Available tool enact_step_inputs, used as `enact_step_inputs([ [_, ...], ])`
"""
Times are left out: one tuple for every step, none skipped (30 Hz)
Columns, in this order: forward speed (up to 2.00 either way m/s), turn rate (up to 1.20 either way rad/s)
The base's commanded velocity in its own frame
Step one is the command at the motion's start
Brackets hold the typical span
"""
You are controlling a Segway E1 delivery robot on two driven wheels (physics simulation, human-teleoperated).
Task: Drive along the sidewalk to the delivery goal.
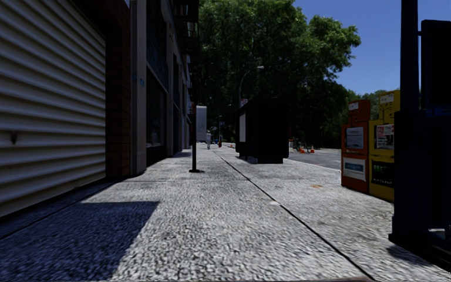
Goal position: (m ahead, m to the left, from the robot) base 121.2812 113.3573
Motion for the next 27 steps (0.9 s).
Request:
enact_step_inputs([
  [1.67,0.00],
  [1.67,0.00],
  [1.67,0.00],
  [1.67,0.00],
  [1.67,0.00],
  [1.67,0.00],
  [1.67,0.00],
  [1.67,0.00],
  [1.67,0.00],
  [1.67,0.00],
  [1.67,0.00],
  [1.67,0.00],
  [1.67,0.00],
  [1.67,0.00],
  [1.67,0.00],
  [1.67,0.00],
  [1.67,-0.28],
  [1.67,-0.49],
  [1.67,-0.49],
  [1.67,-0.99],
  [1.67,-1.08],
  [1.66,-1.13],
  [1.66,0.00],
  [1.66,0.00],
  [1.66,0.00],
  [1.66,0.00],
  [1.66,0.00],
])
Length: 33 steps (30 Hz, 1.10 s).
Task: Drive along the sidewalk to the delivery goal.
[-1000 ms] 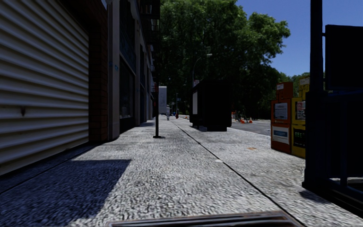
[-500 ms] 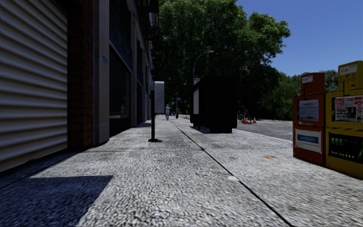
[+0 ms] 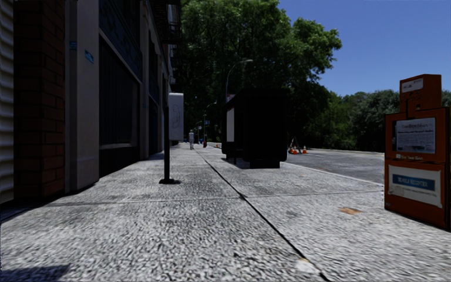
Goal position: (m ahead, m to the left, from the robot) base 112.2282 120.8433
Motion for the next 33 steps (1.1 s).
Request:
enact_step_inputs([
  [1.66,0.00],
  [1.66,0.00],
  [1.66,0.00],
  [1.66,0.00],
  [1.66,0.00],
  [1.66,0.00],
  [1.66,0.00],
  [1.66,0.00],
  [1.66,0.00],
  [1.66,0.00],
  [1.66,0.00],
  [1.66,0.00],
  [1.66,0.00],
  [1.66,0.00],
  [1.66,0.00],
  [1.66,0.00],
  [1.66,0.00],
  [1.66,0.00],
  [1.66,0.00],
  [1.66,0.00],
  [1.66,0.00],
  [1.66,0.00],
  [1.66,0.00],
  [1.66,0.00],
  [1.66,0.00],
  [1.66,0.00],
  [1.66,0.00],
  [1.66,0.00],
  [1.66,0.00],
  [1.66,0.00],
  [1.66,0.00],
  [1.66,0.00],
  [1.66,0.00],
])
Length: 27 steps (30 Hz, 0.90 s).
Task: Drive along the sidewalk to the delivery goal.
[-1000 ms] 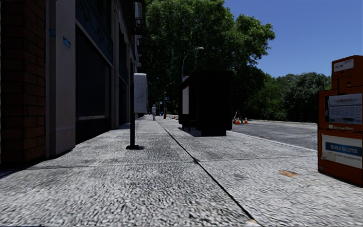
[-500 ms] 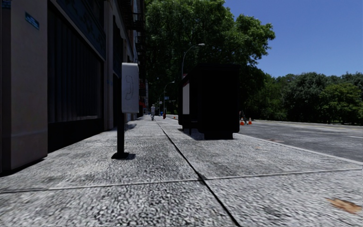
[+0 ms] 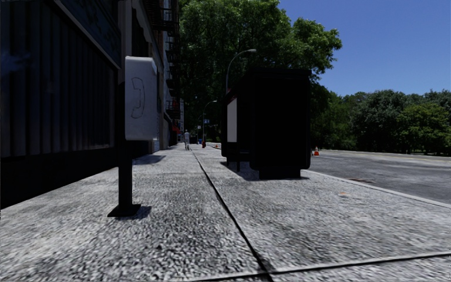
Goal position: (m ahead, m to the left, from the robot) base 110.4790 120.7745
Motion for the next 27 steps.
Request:
enact_step_inputs([
  [1.66,0.00],
  [1.66,0.00],
  [1.66,0.00],
  [1.66,0.00],
  [1.66,0.00],
  [1.66,0.00],
  [1.66,0.00],
  [1.66,0.00],
  [1.66,0.00],
  [1.66,0.00],
  [1.66,0.00],
  [1.66,0.00],
  [1.66,0.00],
  [1.66,0.00],
  [1.66,0.00],
  [1.66,0.00],
  [1.66,0.00],
  [1.66,0.00],
  [1.66,0.00],
  [1.66,0.00],
  [1.66,0.00],
  [1.66,0.00],
  [1.66,0.00],
  [1.66,0.00],
  [1.66,0.00],
  [1.66,0.00],
  [1.66,0.00],
])
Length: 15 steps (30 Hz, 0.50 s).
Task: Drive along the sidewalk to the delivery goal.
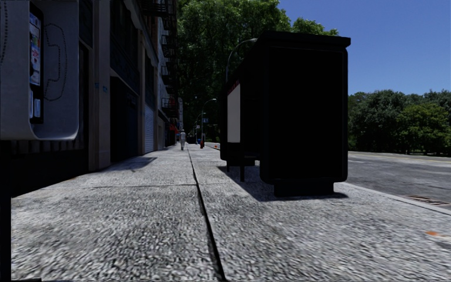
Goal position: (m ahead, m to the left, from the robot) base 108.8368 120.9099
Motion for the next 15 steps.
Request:
enact_step_inputs([
  [1.66,0.00],
  [1.66,0.00],
  [1.66,0.00],
  [1.66,0.00],
  [1.66,0.00],
  [1.66,0.00],
  [1.66,0.00],
  [1.66,0.00],
  [1.66,0.00],
  [1.66,0.00],
  [1.66,0.00],
  [1.66,0.00],
  [1.66,0.00],
  [1.66,0.00],
  [1.66,0.00],
])
